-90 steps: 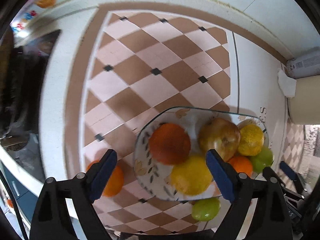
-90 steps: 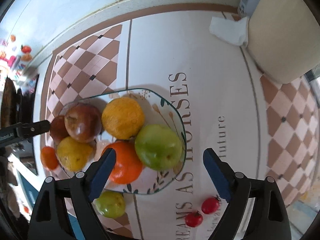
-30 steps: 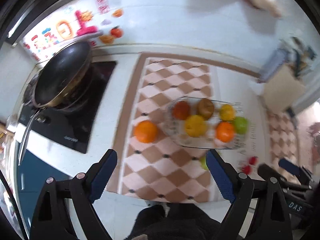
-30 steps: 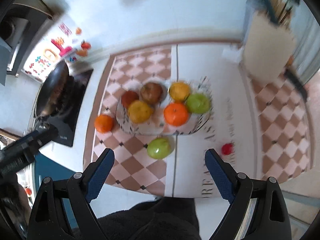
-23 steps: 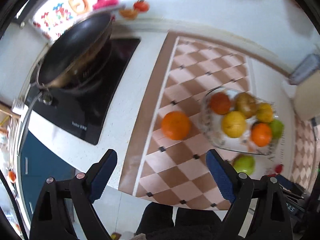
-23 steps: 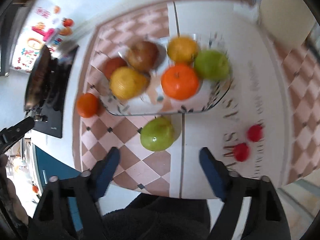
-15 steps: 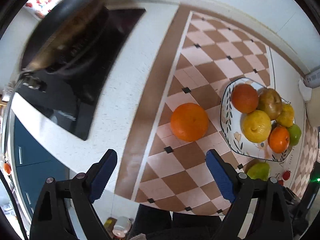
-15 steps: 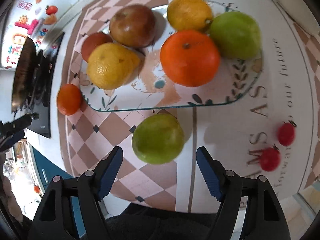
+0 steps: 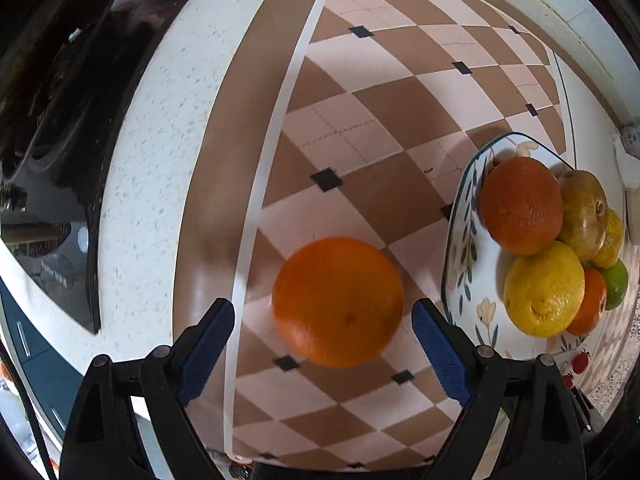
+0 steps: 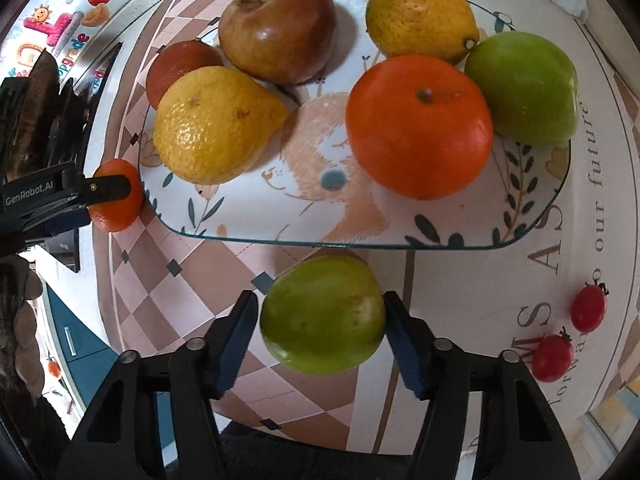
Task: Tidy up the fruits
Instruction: 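Grasp the loose orange with the left gripper while the right grasps the green apple, then place the orange on the plate with the left gripper while the right places the green apple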
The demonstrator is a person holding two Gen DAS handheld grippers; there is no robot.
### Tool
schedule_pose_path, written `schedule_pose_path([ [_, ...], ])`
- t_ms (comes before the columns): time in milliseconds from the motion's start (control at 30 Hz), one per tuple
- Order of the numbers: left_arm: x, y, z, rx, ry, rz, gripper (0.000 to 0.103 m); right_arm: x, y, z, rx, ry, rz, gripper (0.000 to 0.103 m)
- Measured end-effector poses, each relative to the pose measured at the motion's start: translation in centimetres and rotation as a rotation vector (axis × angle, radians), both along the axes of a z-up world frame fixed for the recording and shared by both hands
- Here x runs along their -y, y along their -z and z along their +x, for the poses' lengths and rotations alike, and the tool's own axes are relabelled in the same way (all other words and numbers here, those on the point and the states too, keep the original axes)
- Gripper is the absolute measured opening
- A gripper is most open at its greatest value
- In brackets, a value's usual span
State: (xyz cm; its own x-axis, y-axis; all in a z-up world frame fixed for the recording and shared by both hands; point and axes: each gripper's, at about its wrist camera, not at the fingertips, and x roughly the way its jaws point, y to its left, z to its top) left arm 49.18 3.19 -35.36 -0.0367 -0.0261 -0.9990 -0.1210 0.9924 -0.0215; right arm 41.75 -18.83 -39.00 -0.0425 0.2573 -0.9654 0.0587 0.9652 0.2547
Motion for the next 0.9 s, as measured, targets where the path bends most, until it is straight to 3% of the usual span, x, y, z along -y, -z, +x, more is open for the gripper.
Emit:
schedule_pose_path([
  [133, 0.7, 0.1, 0.4, 0.012, 0.026, -0.027, 0.063, 0.0, 0.0, 0.2, 0.009, -0.01, 0.001, 0.063],
  [200, 1.4, 0.0, 0.2, 0.013, 0.056, 0.005, 0.063, 0.3, -0.1, 0.2, 0.011, -0.014, 0.002, 0.063],
  [300, 2.1, -0.1, -0.8, 0.007, 0.066, -0.008, 0.063, 1.0, 0.0, -0.2, 0.006, 0.006, 0.025, 0.063],
  [567, 2.8, -3.1, -4.7, 0.025, 0.001, -0.18, 0.063, 2.8, -1.6, -1.2, 0.015, 0.052, 0.104, 0.063],
  [733, 4.0, -6.2, -2.7, 0.079, -0.013, -0.267, 0.063, 3.2, -4.5, -0.4, 0.087, 0.085, 0.148, 0.063],
  [900, 4.4, -4.7, 0.2, 0.058, -0.038, -0.275, 0.063, 3.1, -5.3, 1.7, 0.114, 0.112, 0.148, 0.063],
])
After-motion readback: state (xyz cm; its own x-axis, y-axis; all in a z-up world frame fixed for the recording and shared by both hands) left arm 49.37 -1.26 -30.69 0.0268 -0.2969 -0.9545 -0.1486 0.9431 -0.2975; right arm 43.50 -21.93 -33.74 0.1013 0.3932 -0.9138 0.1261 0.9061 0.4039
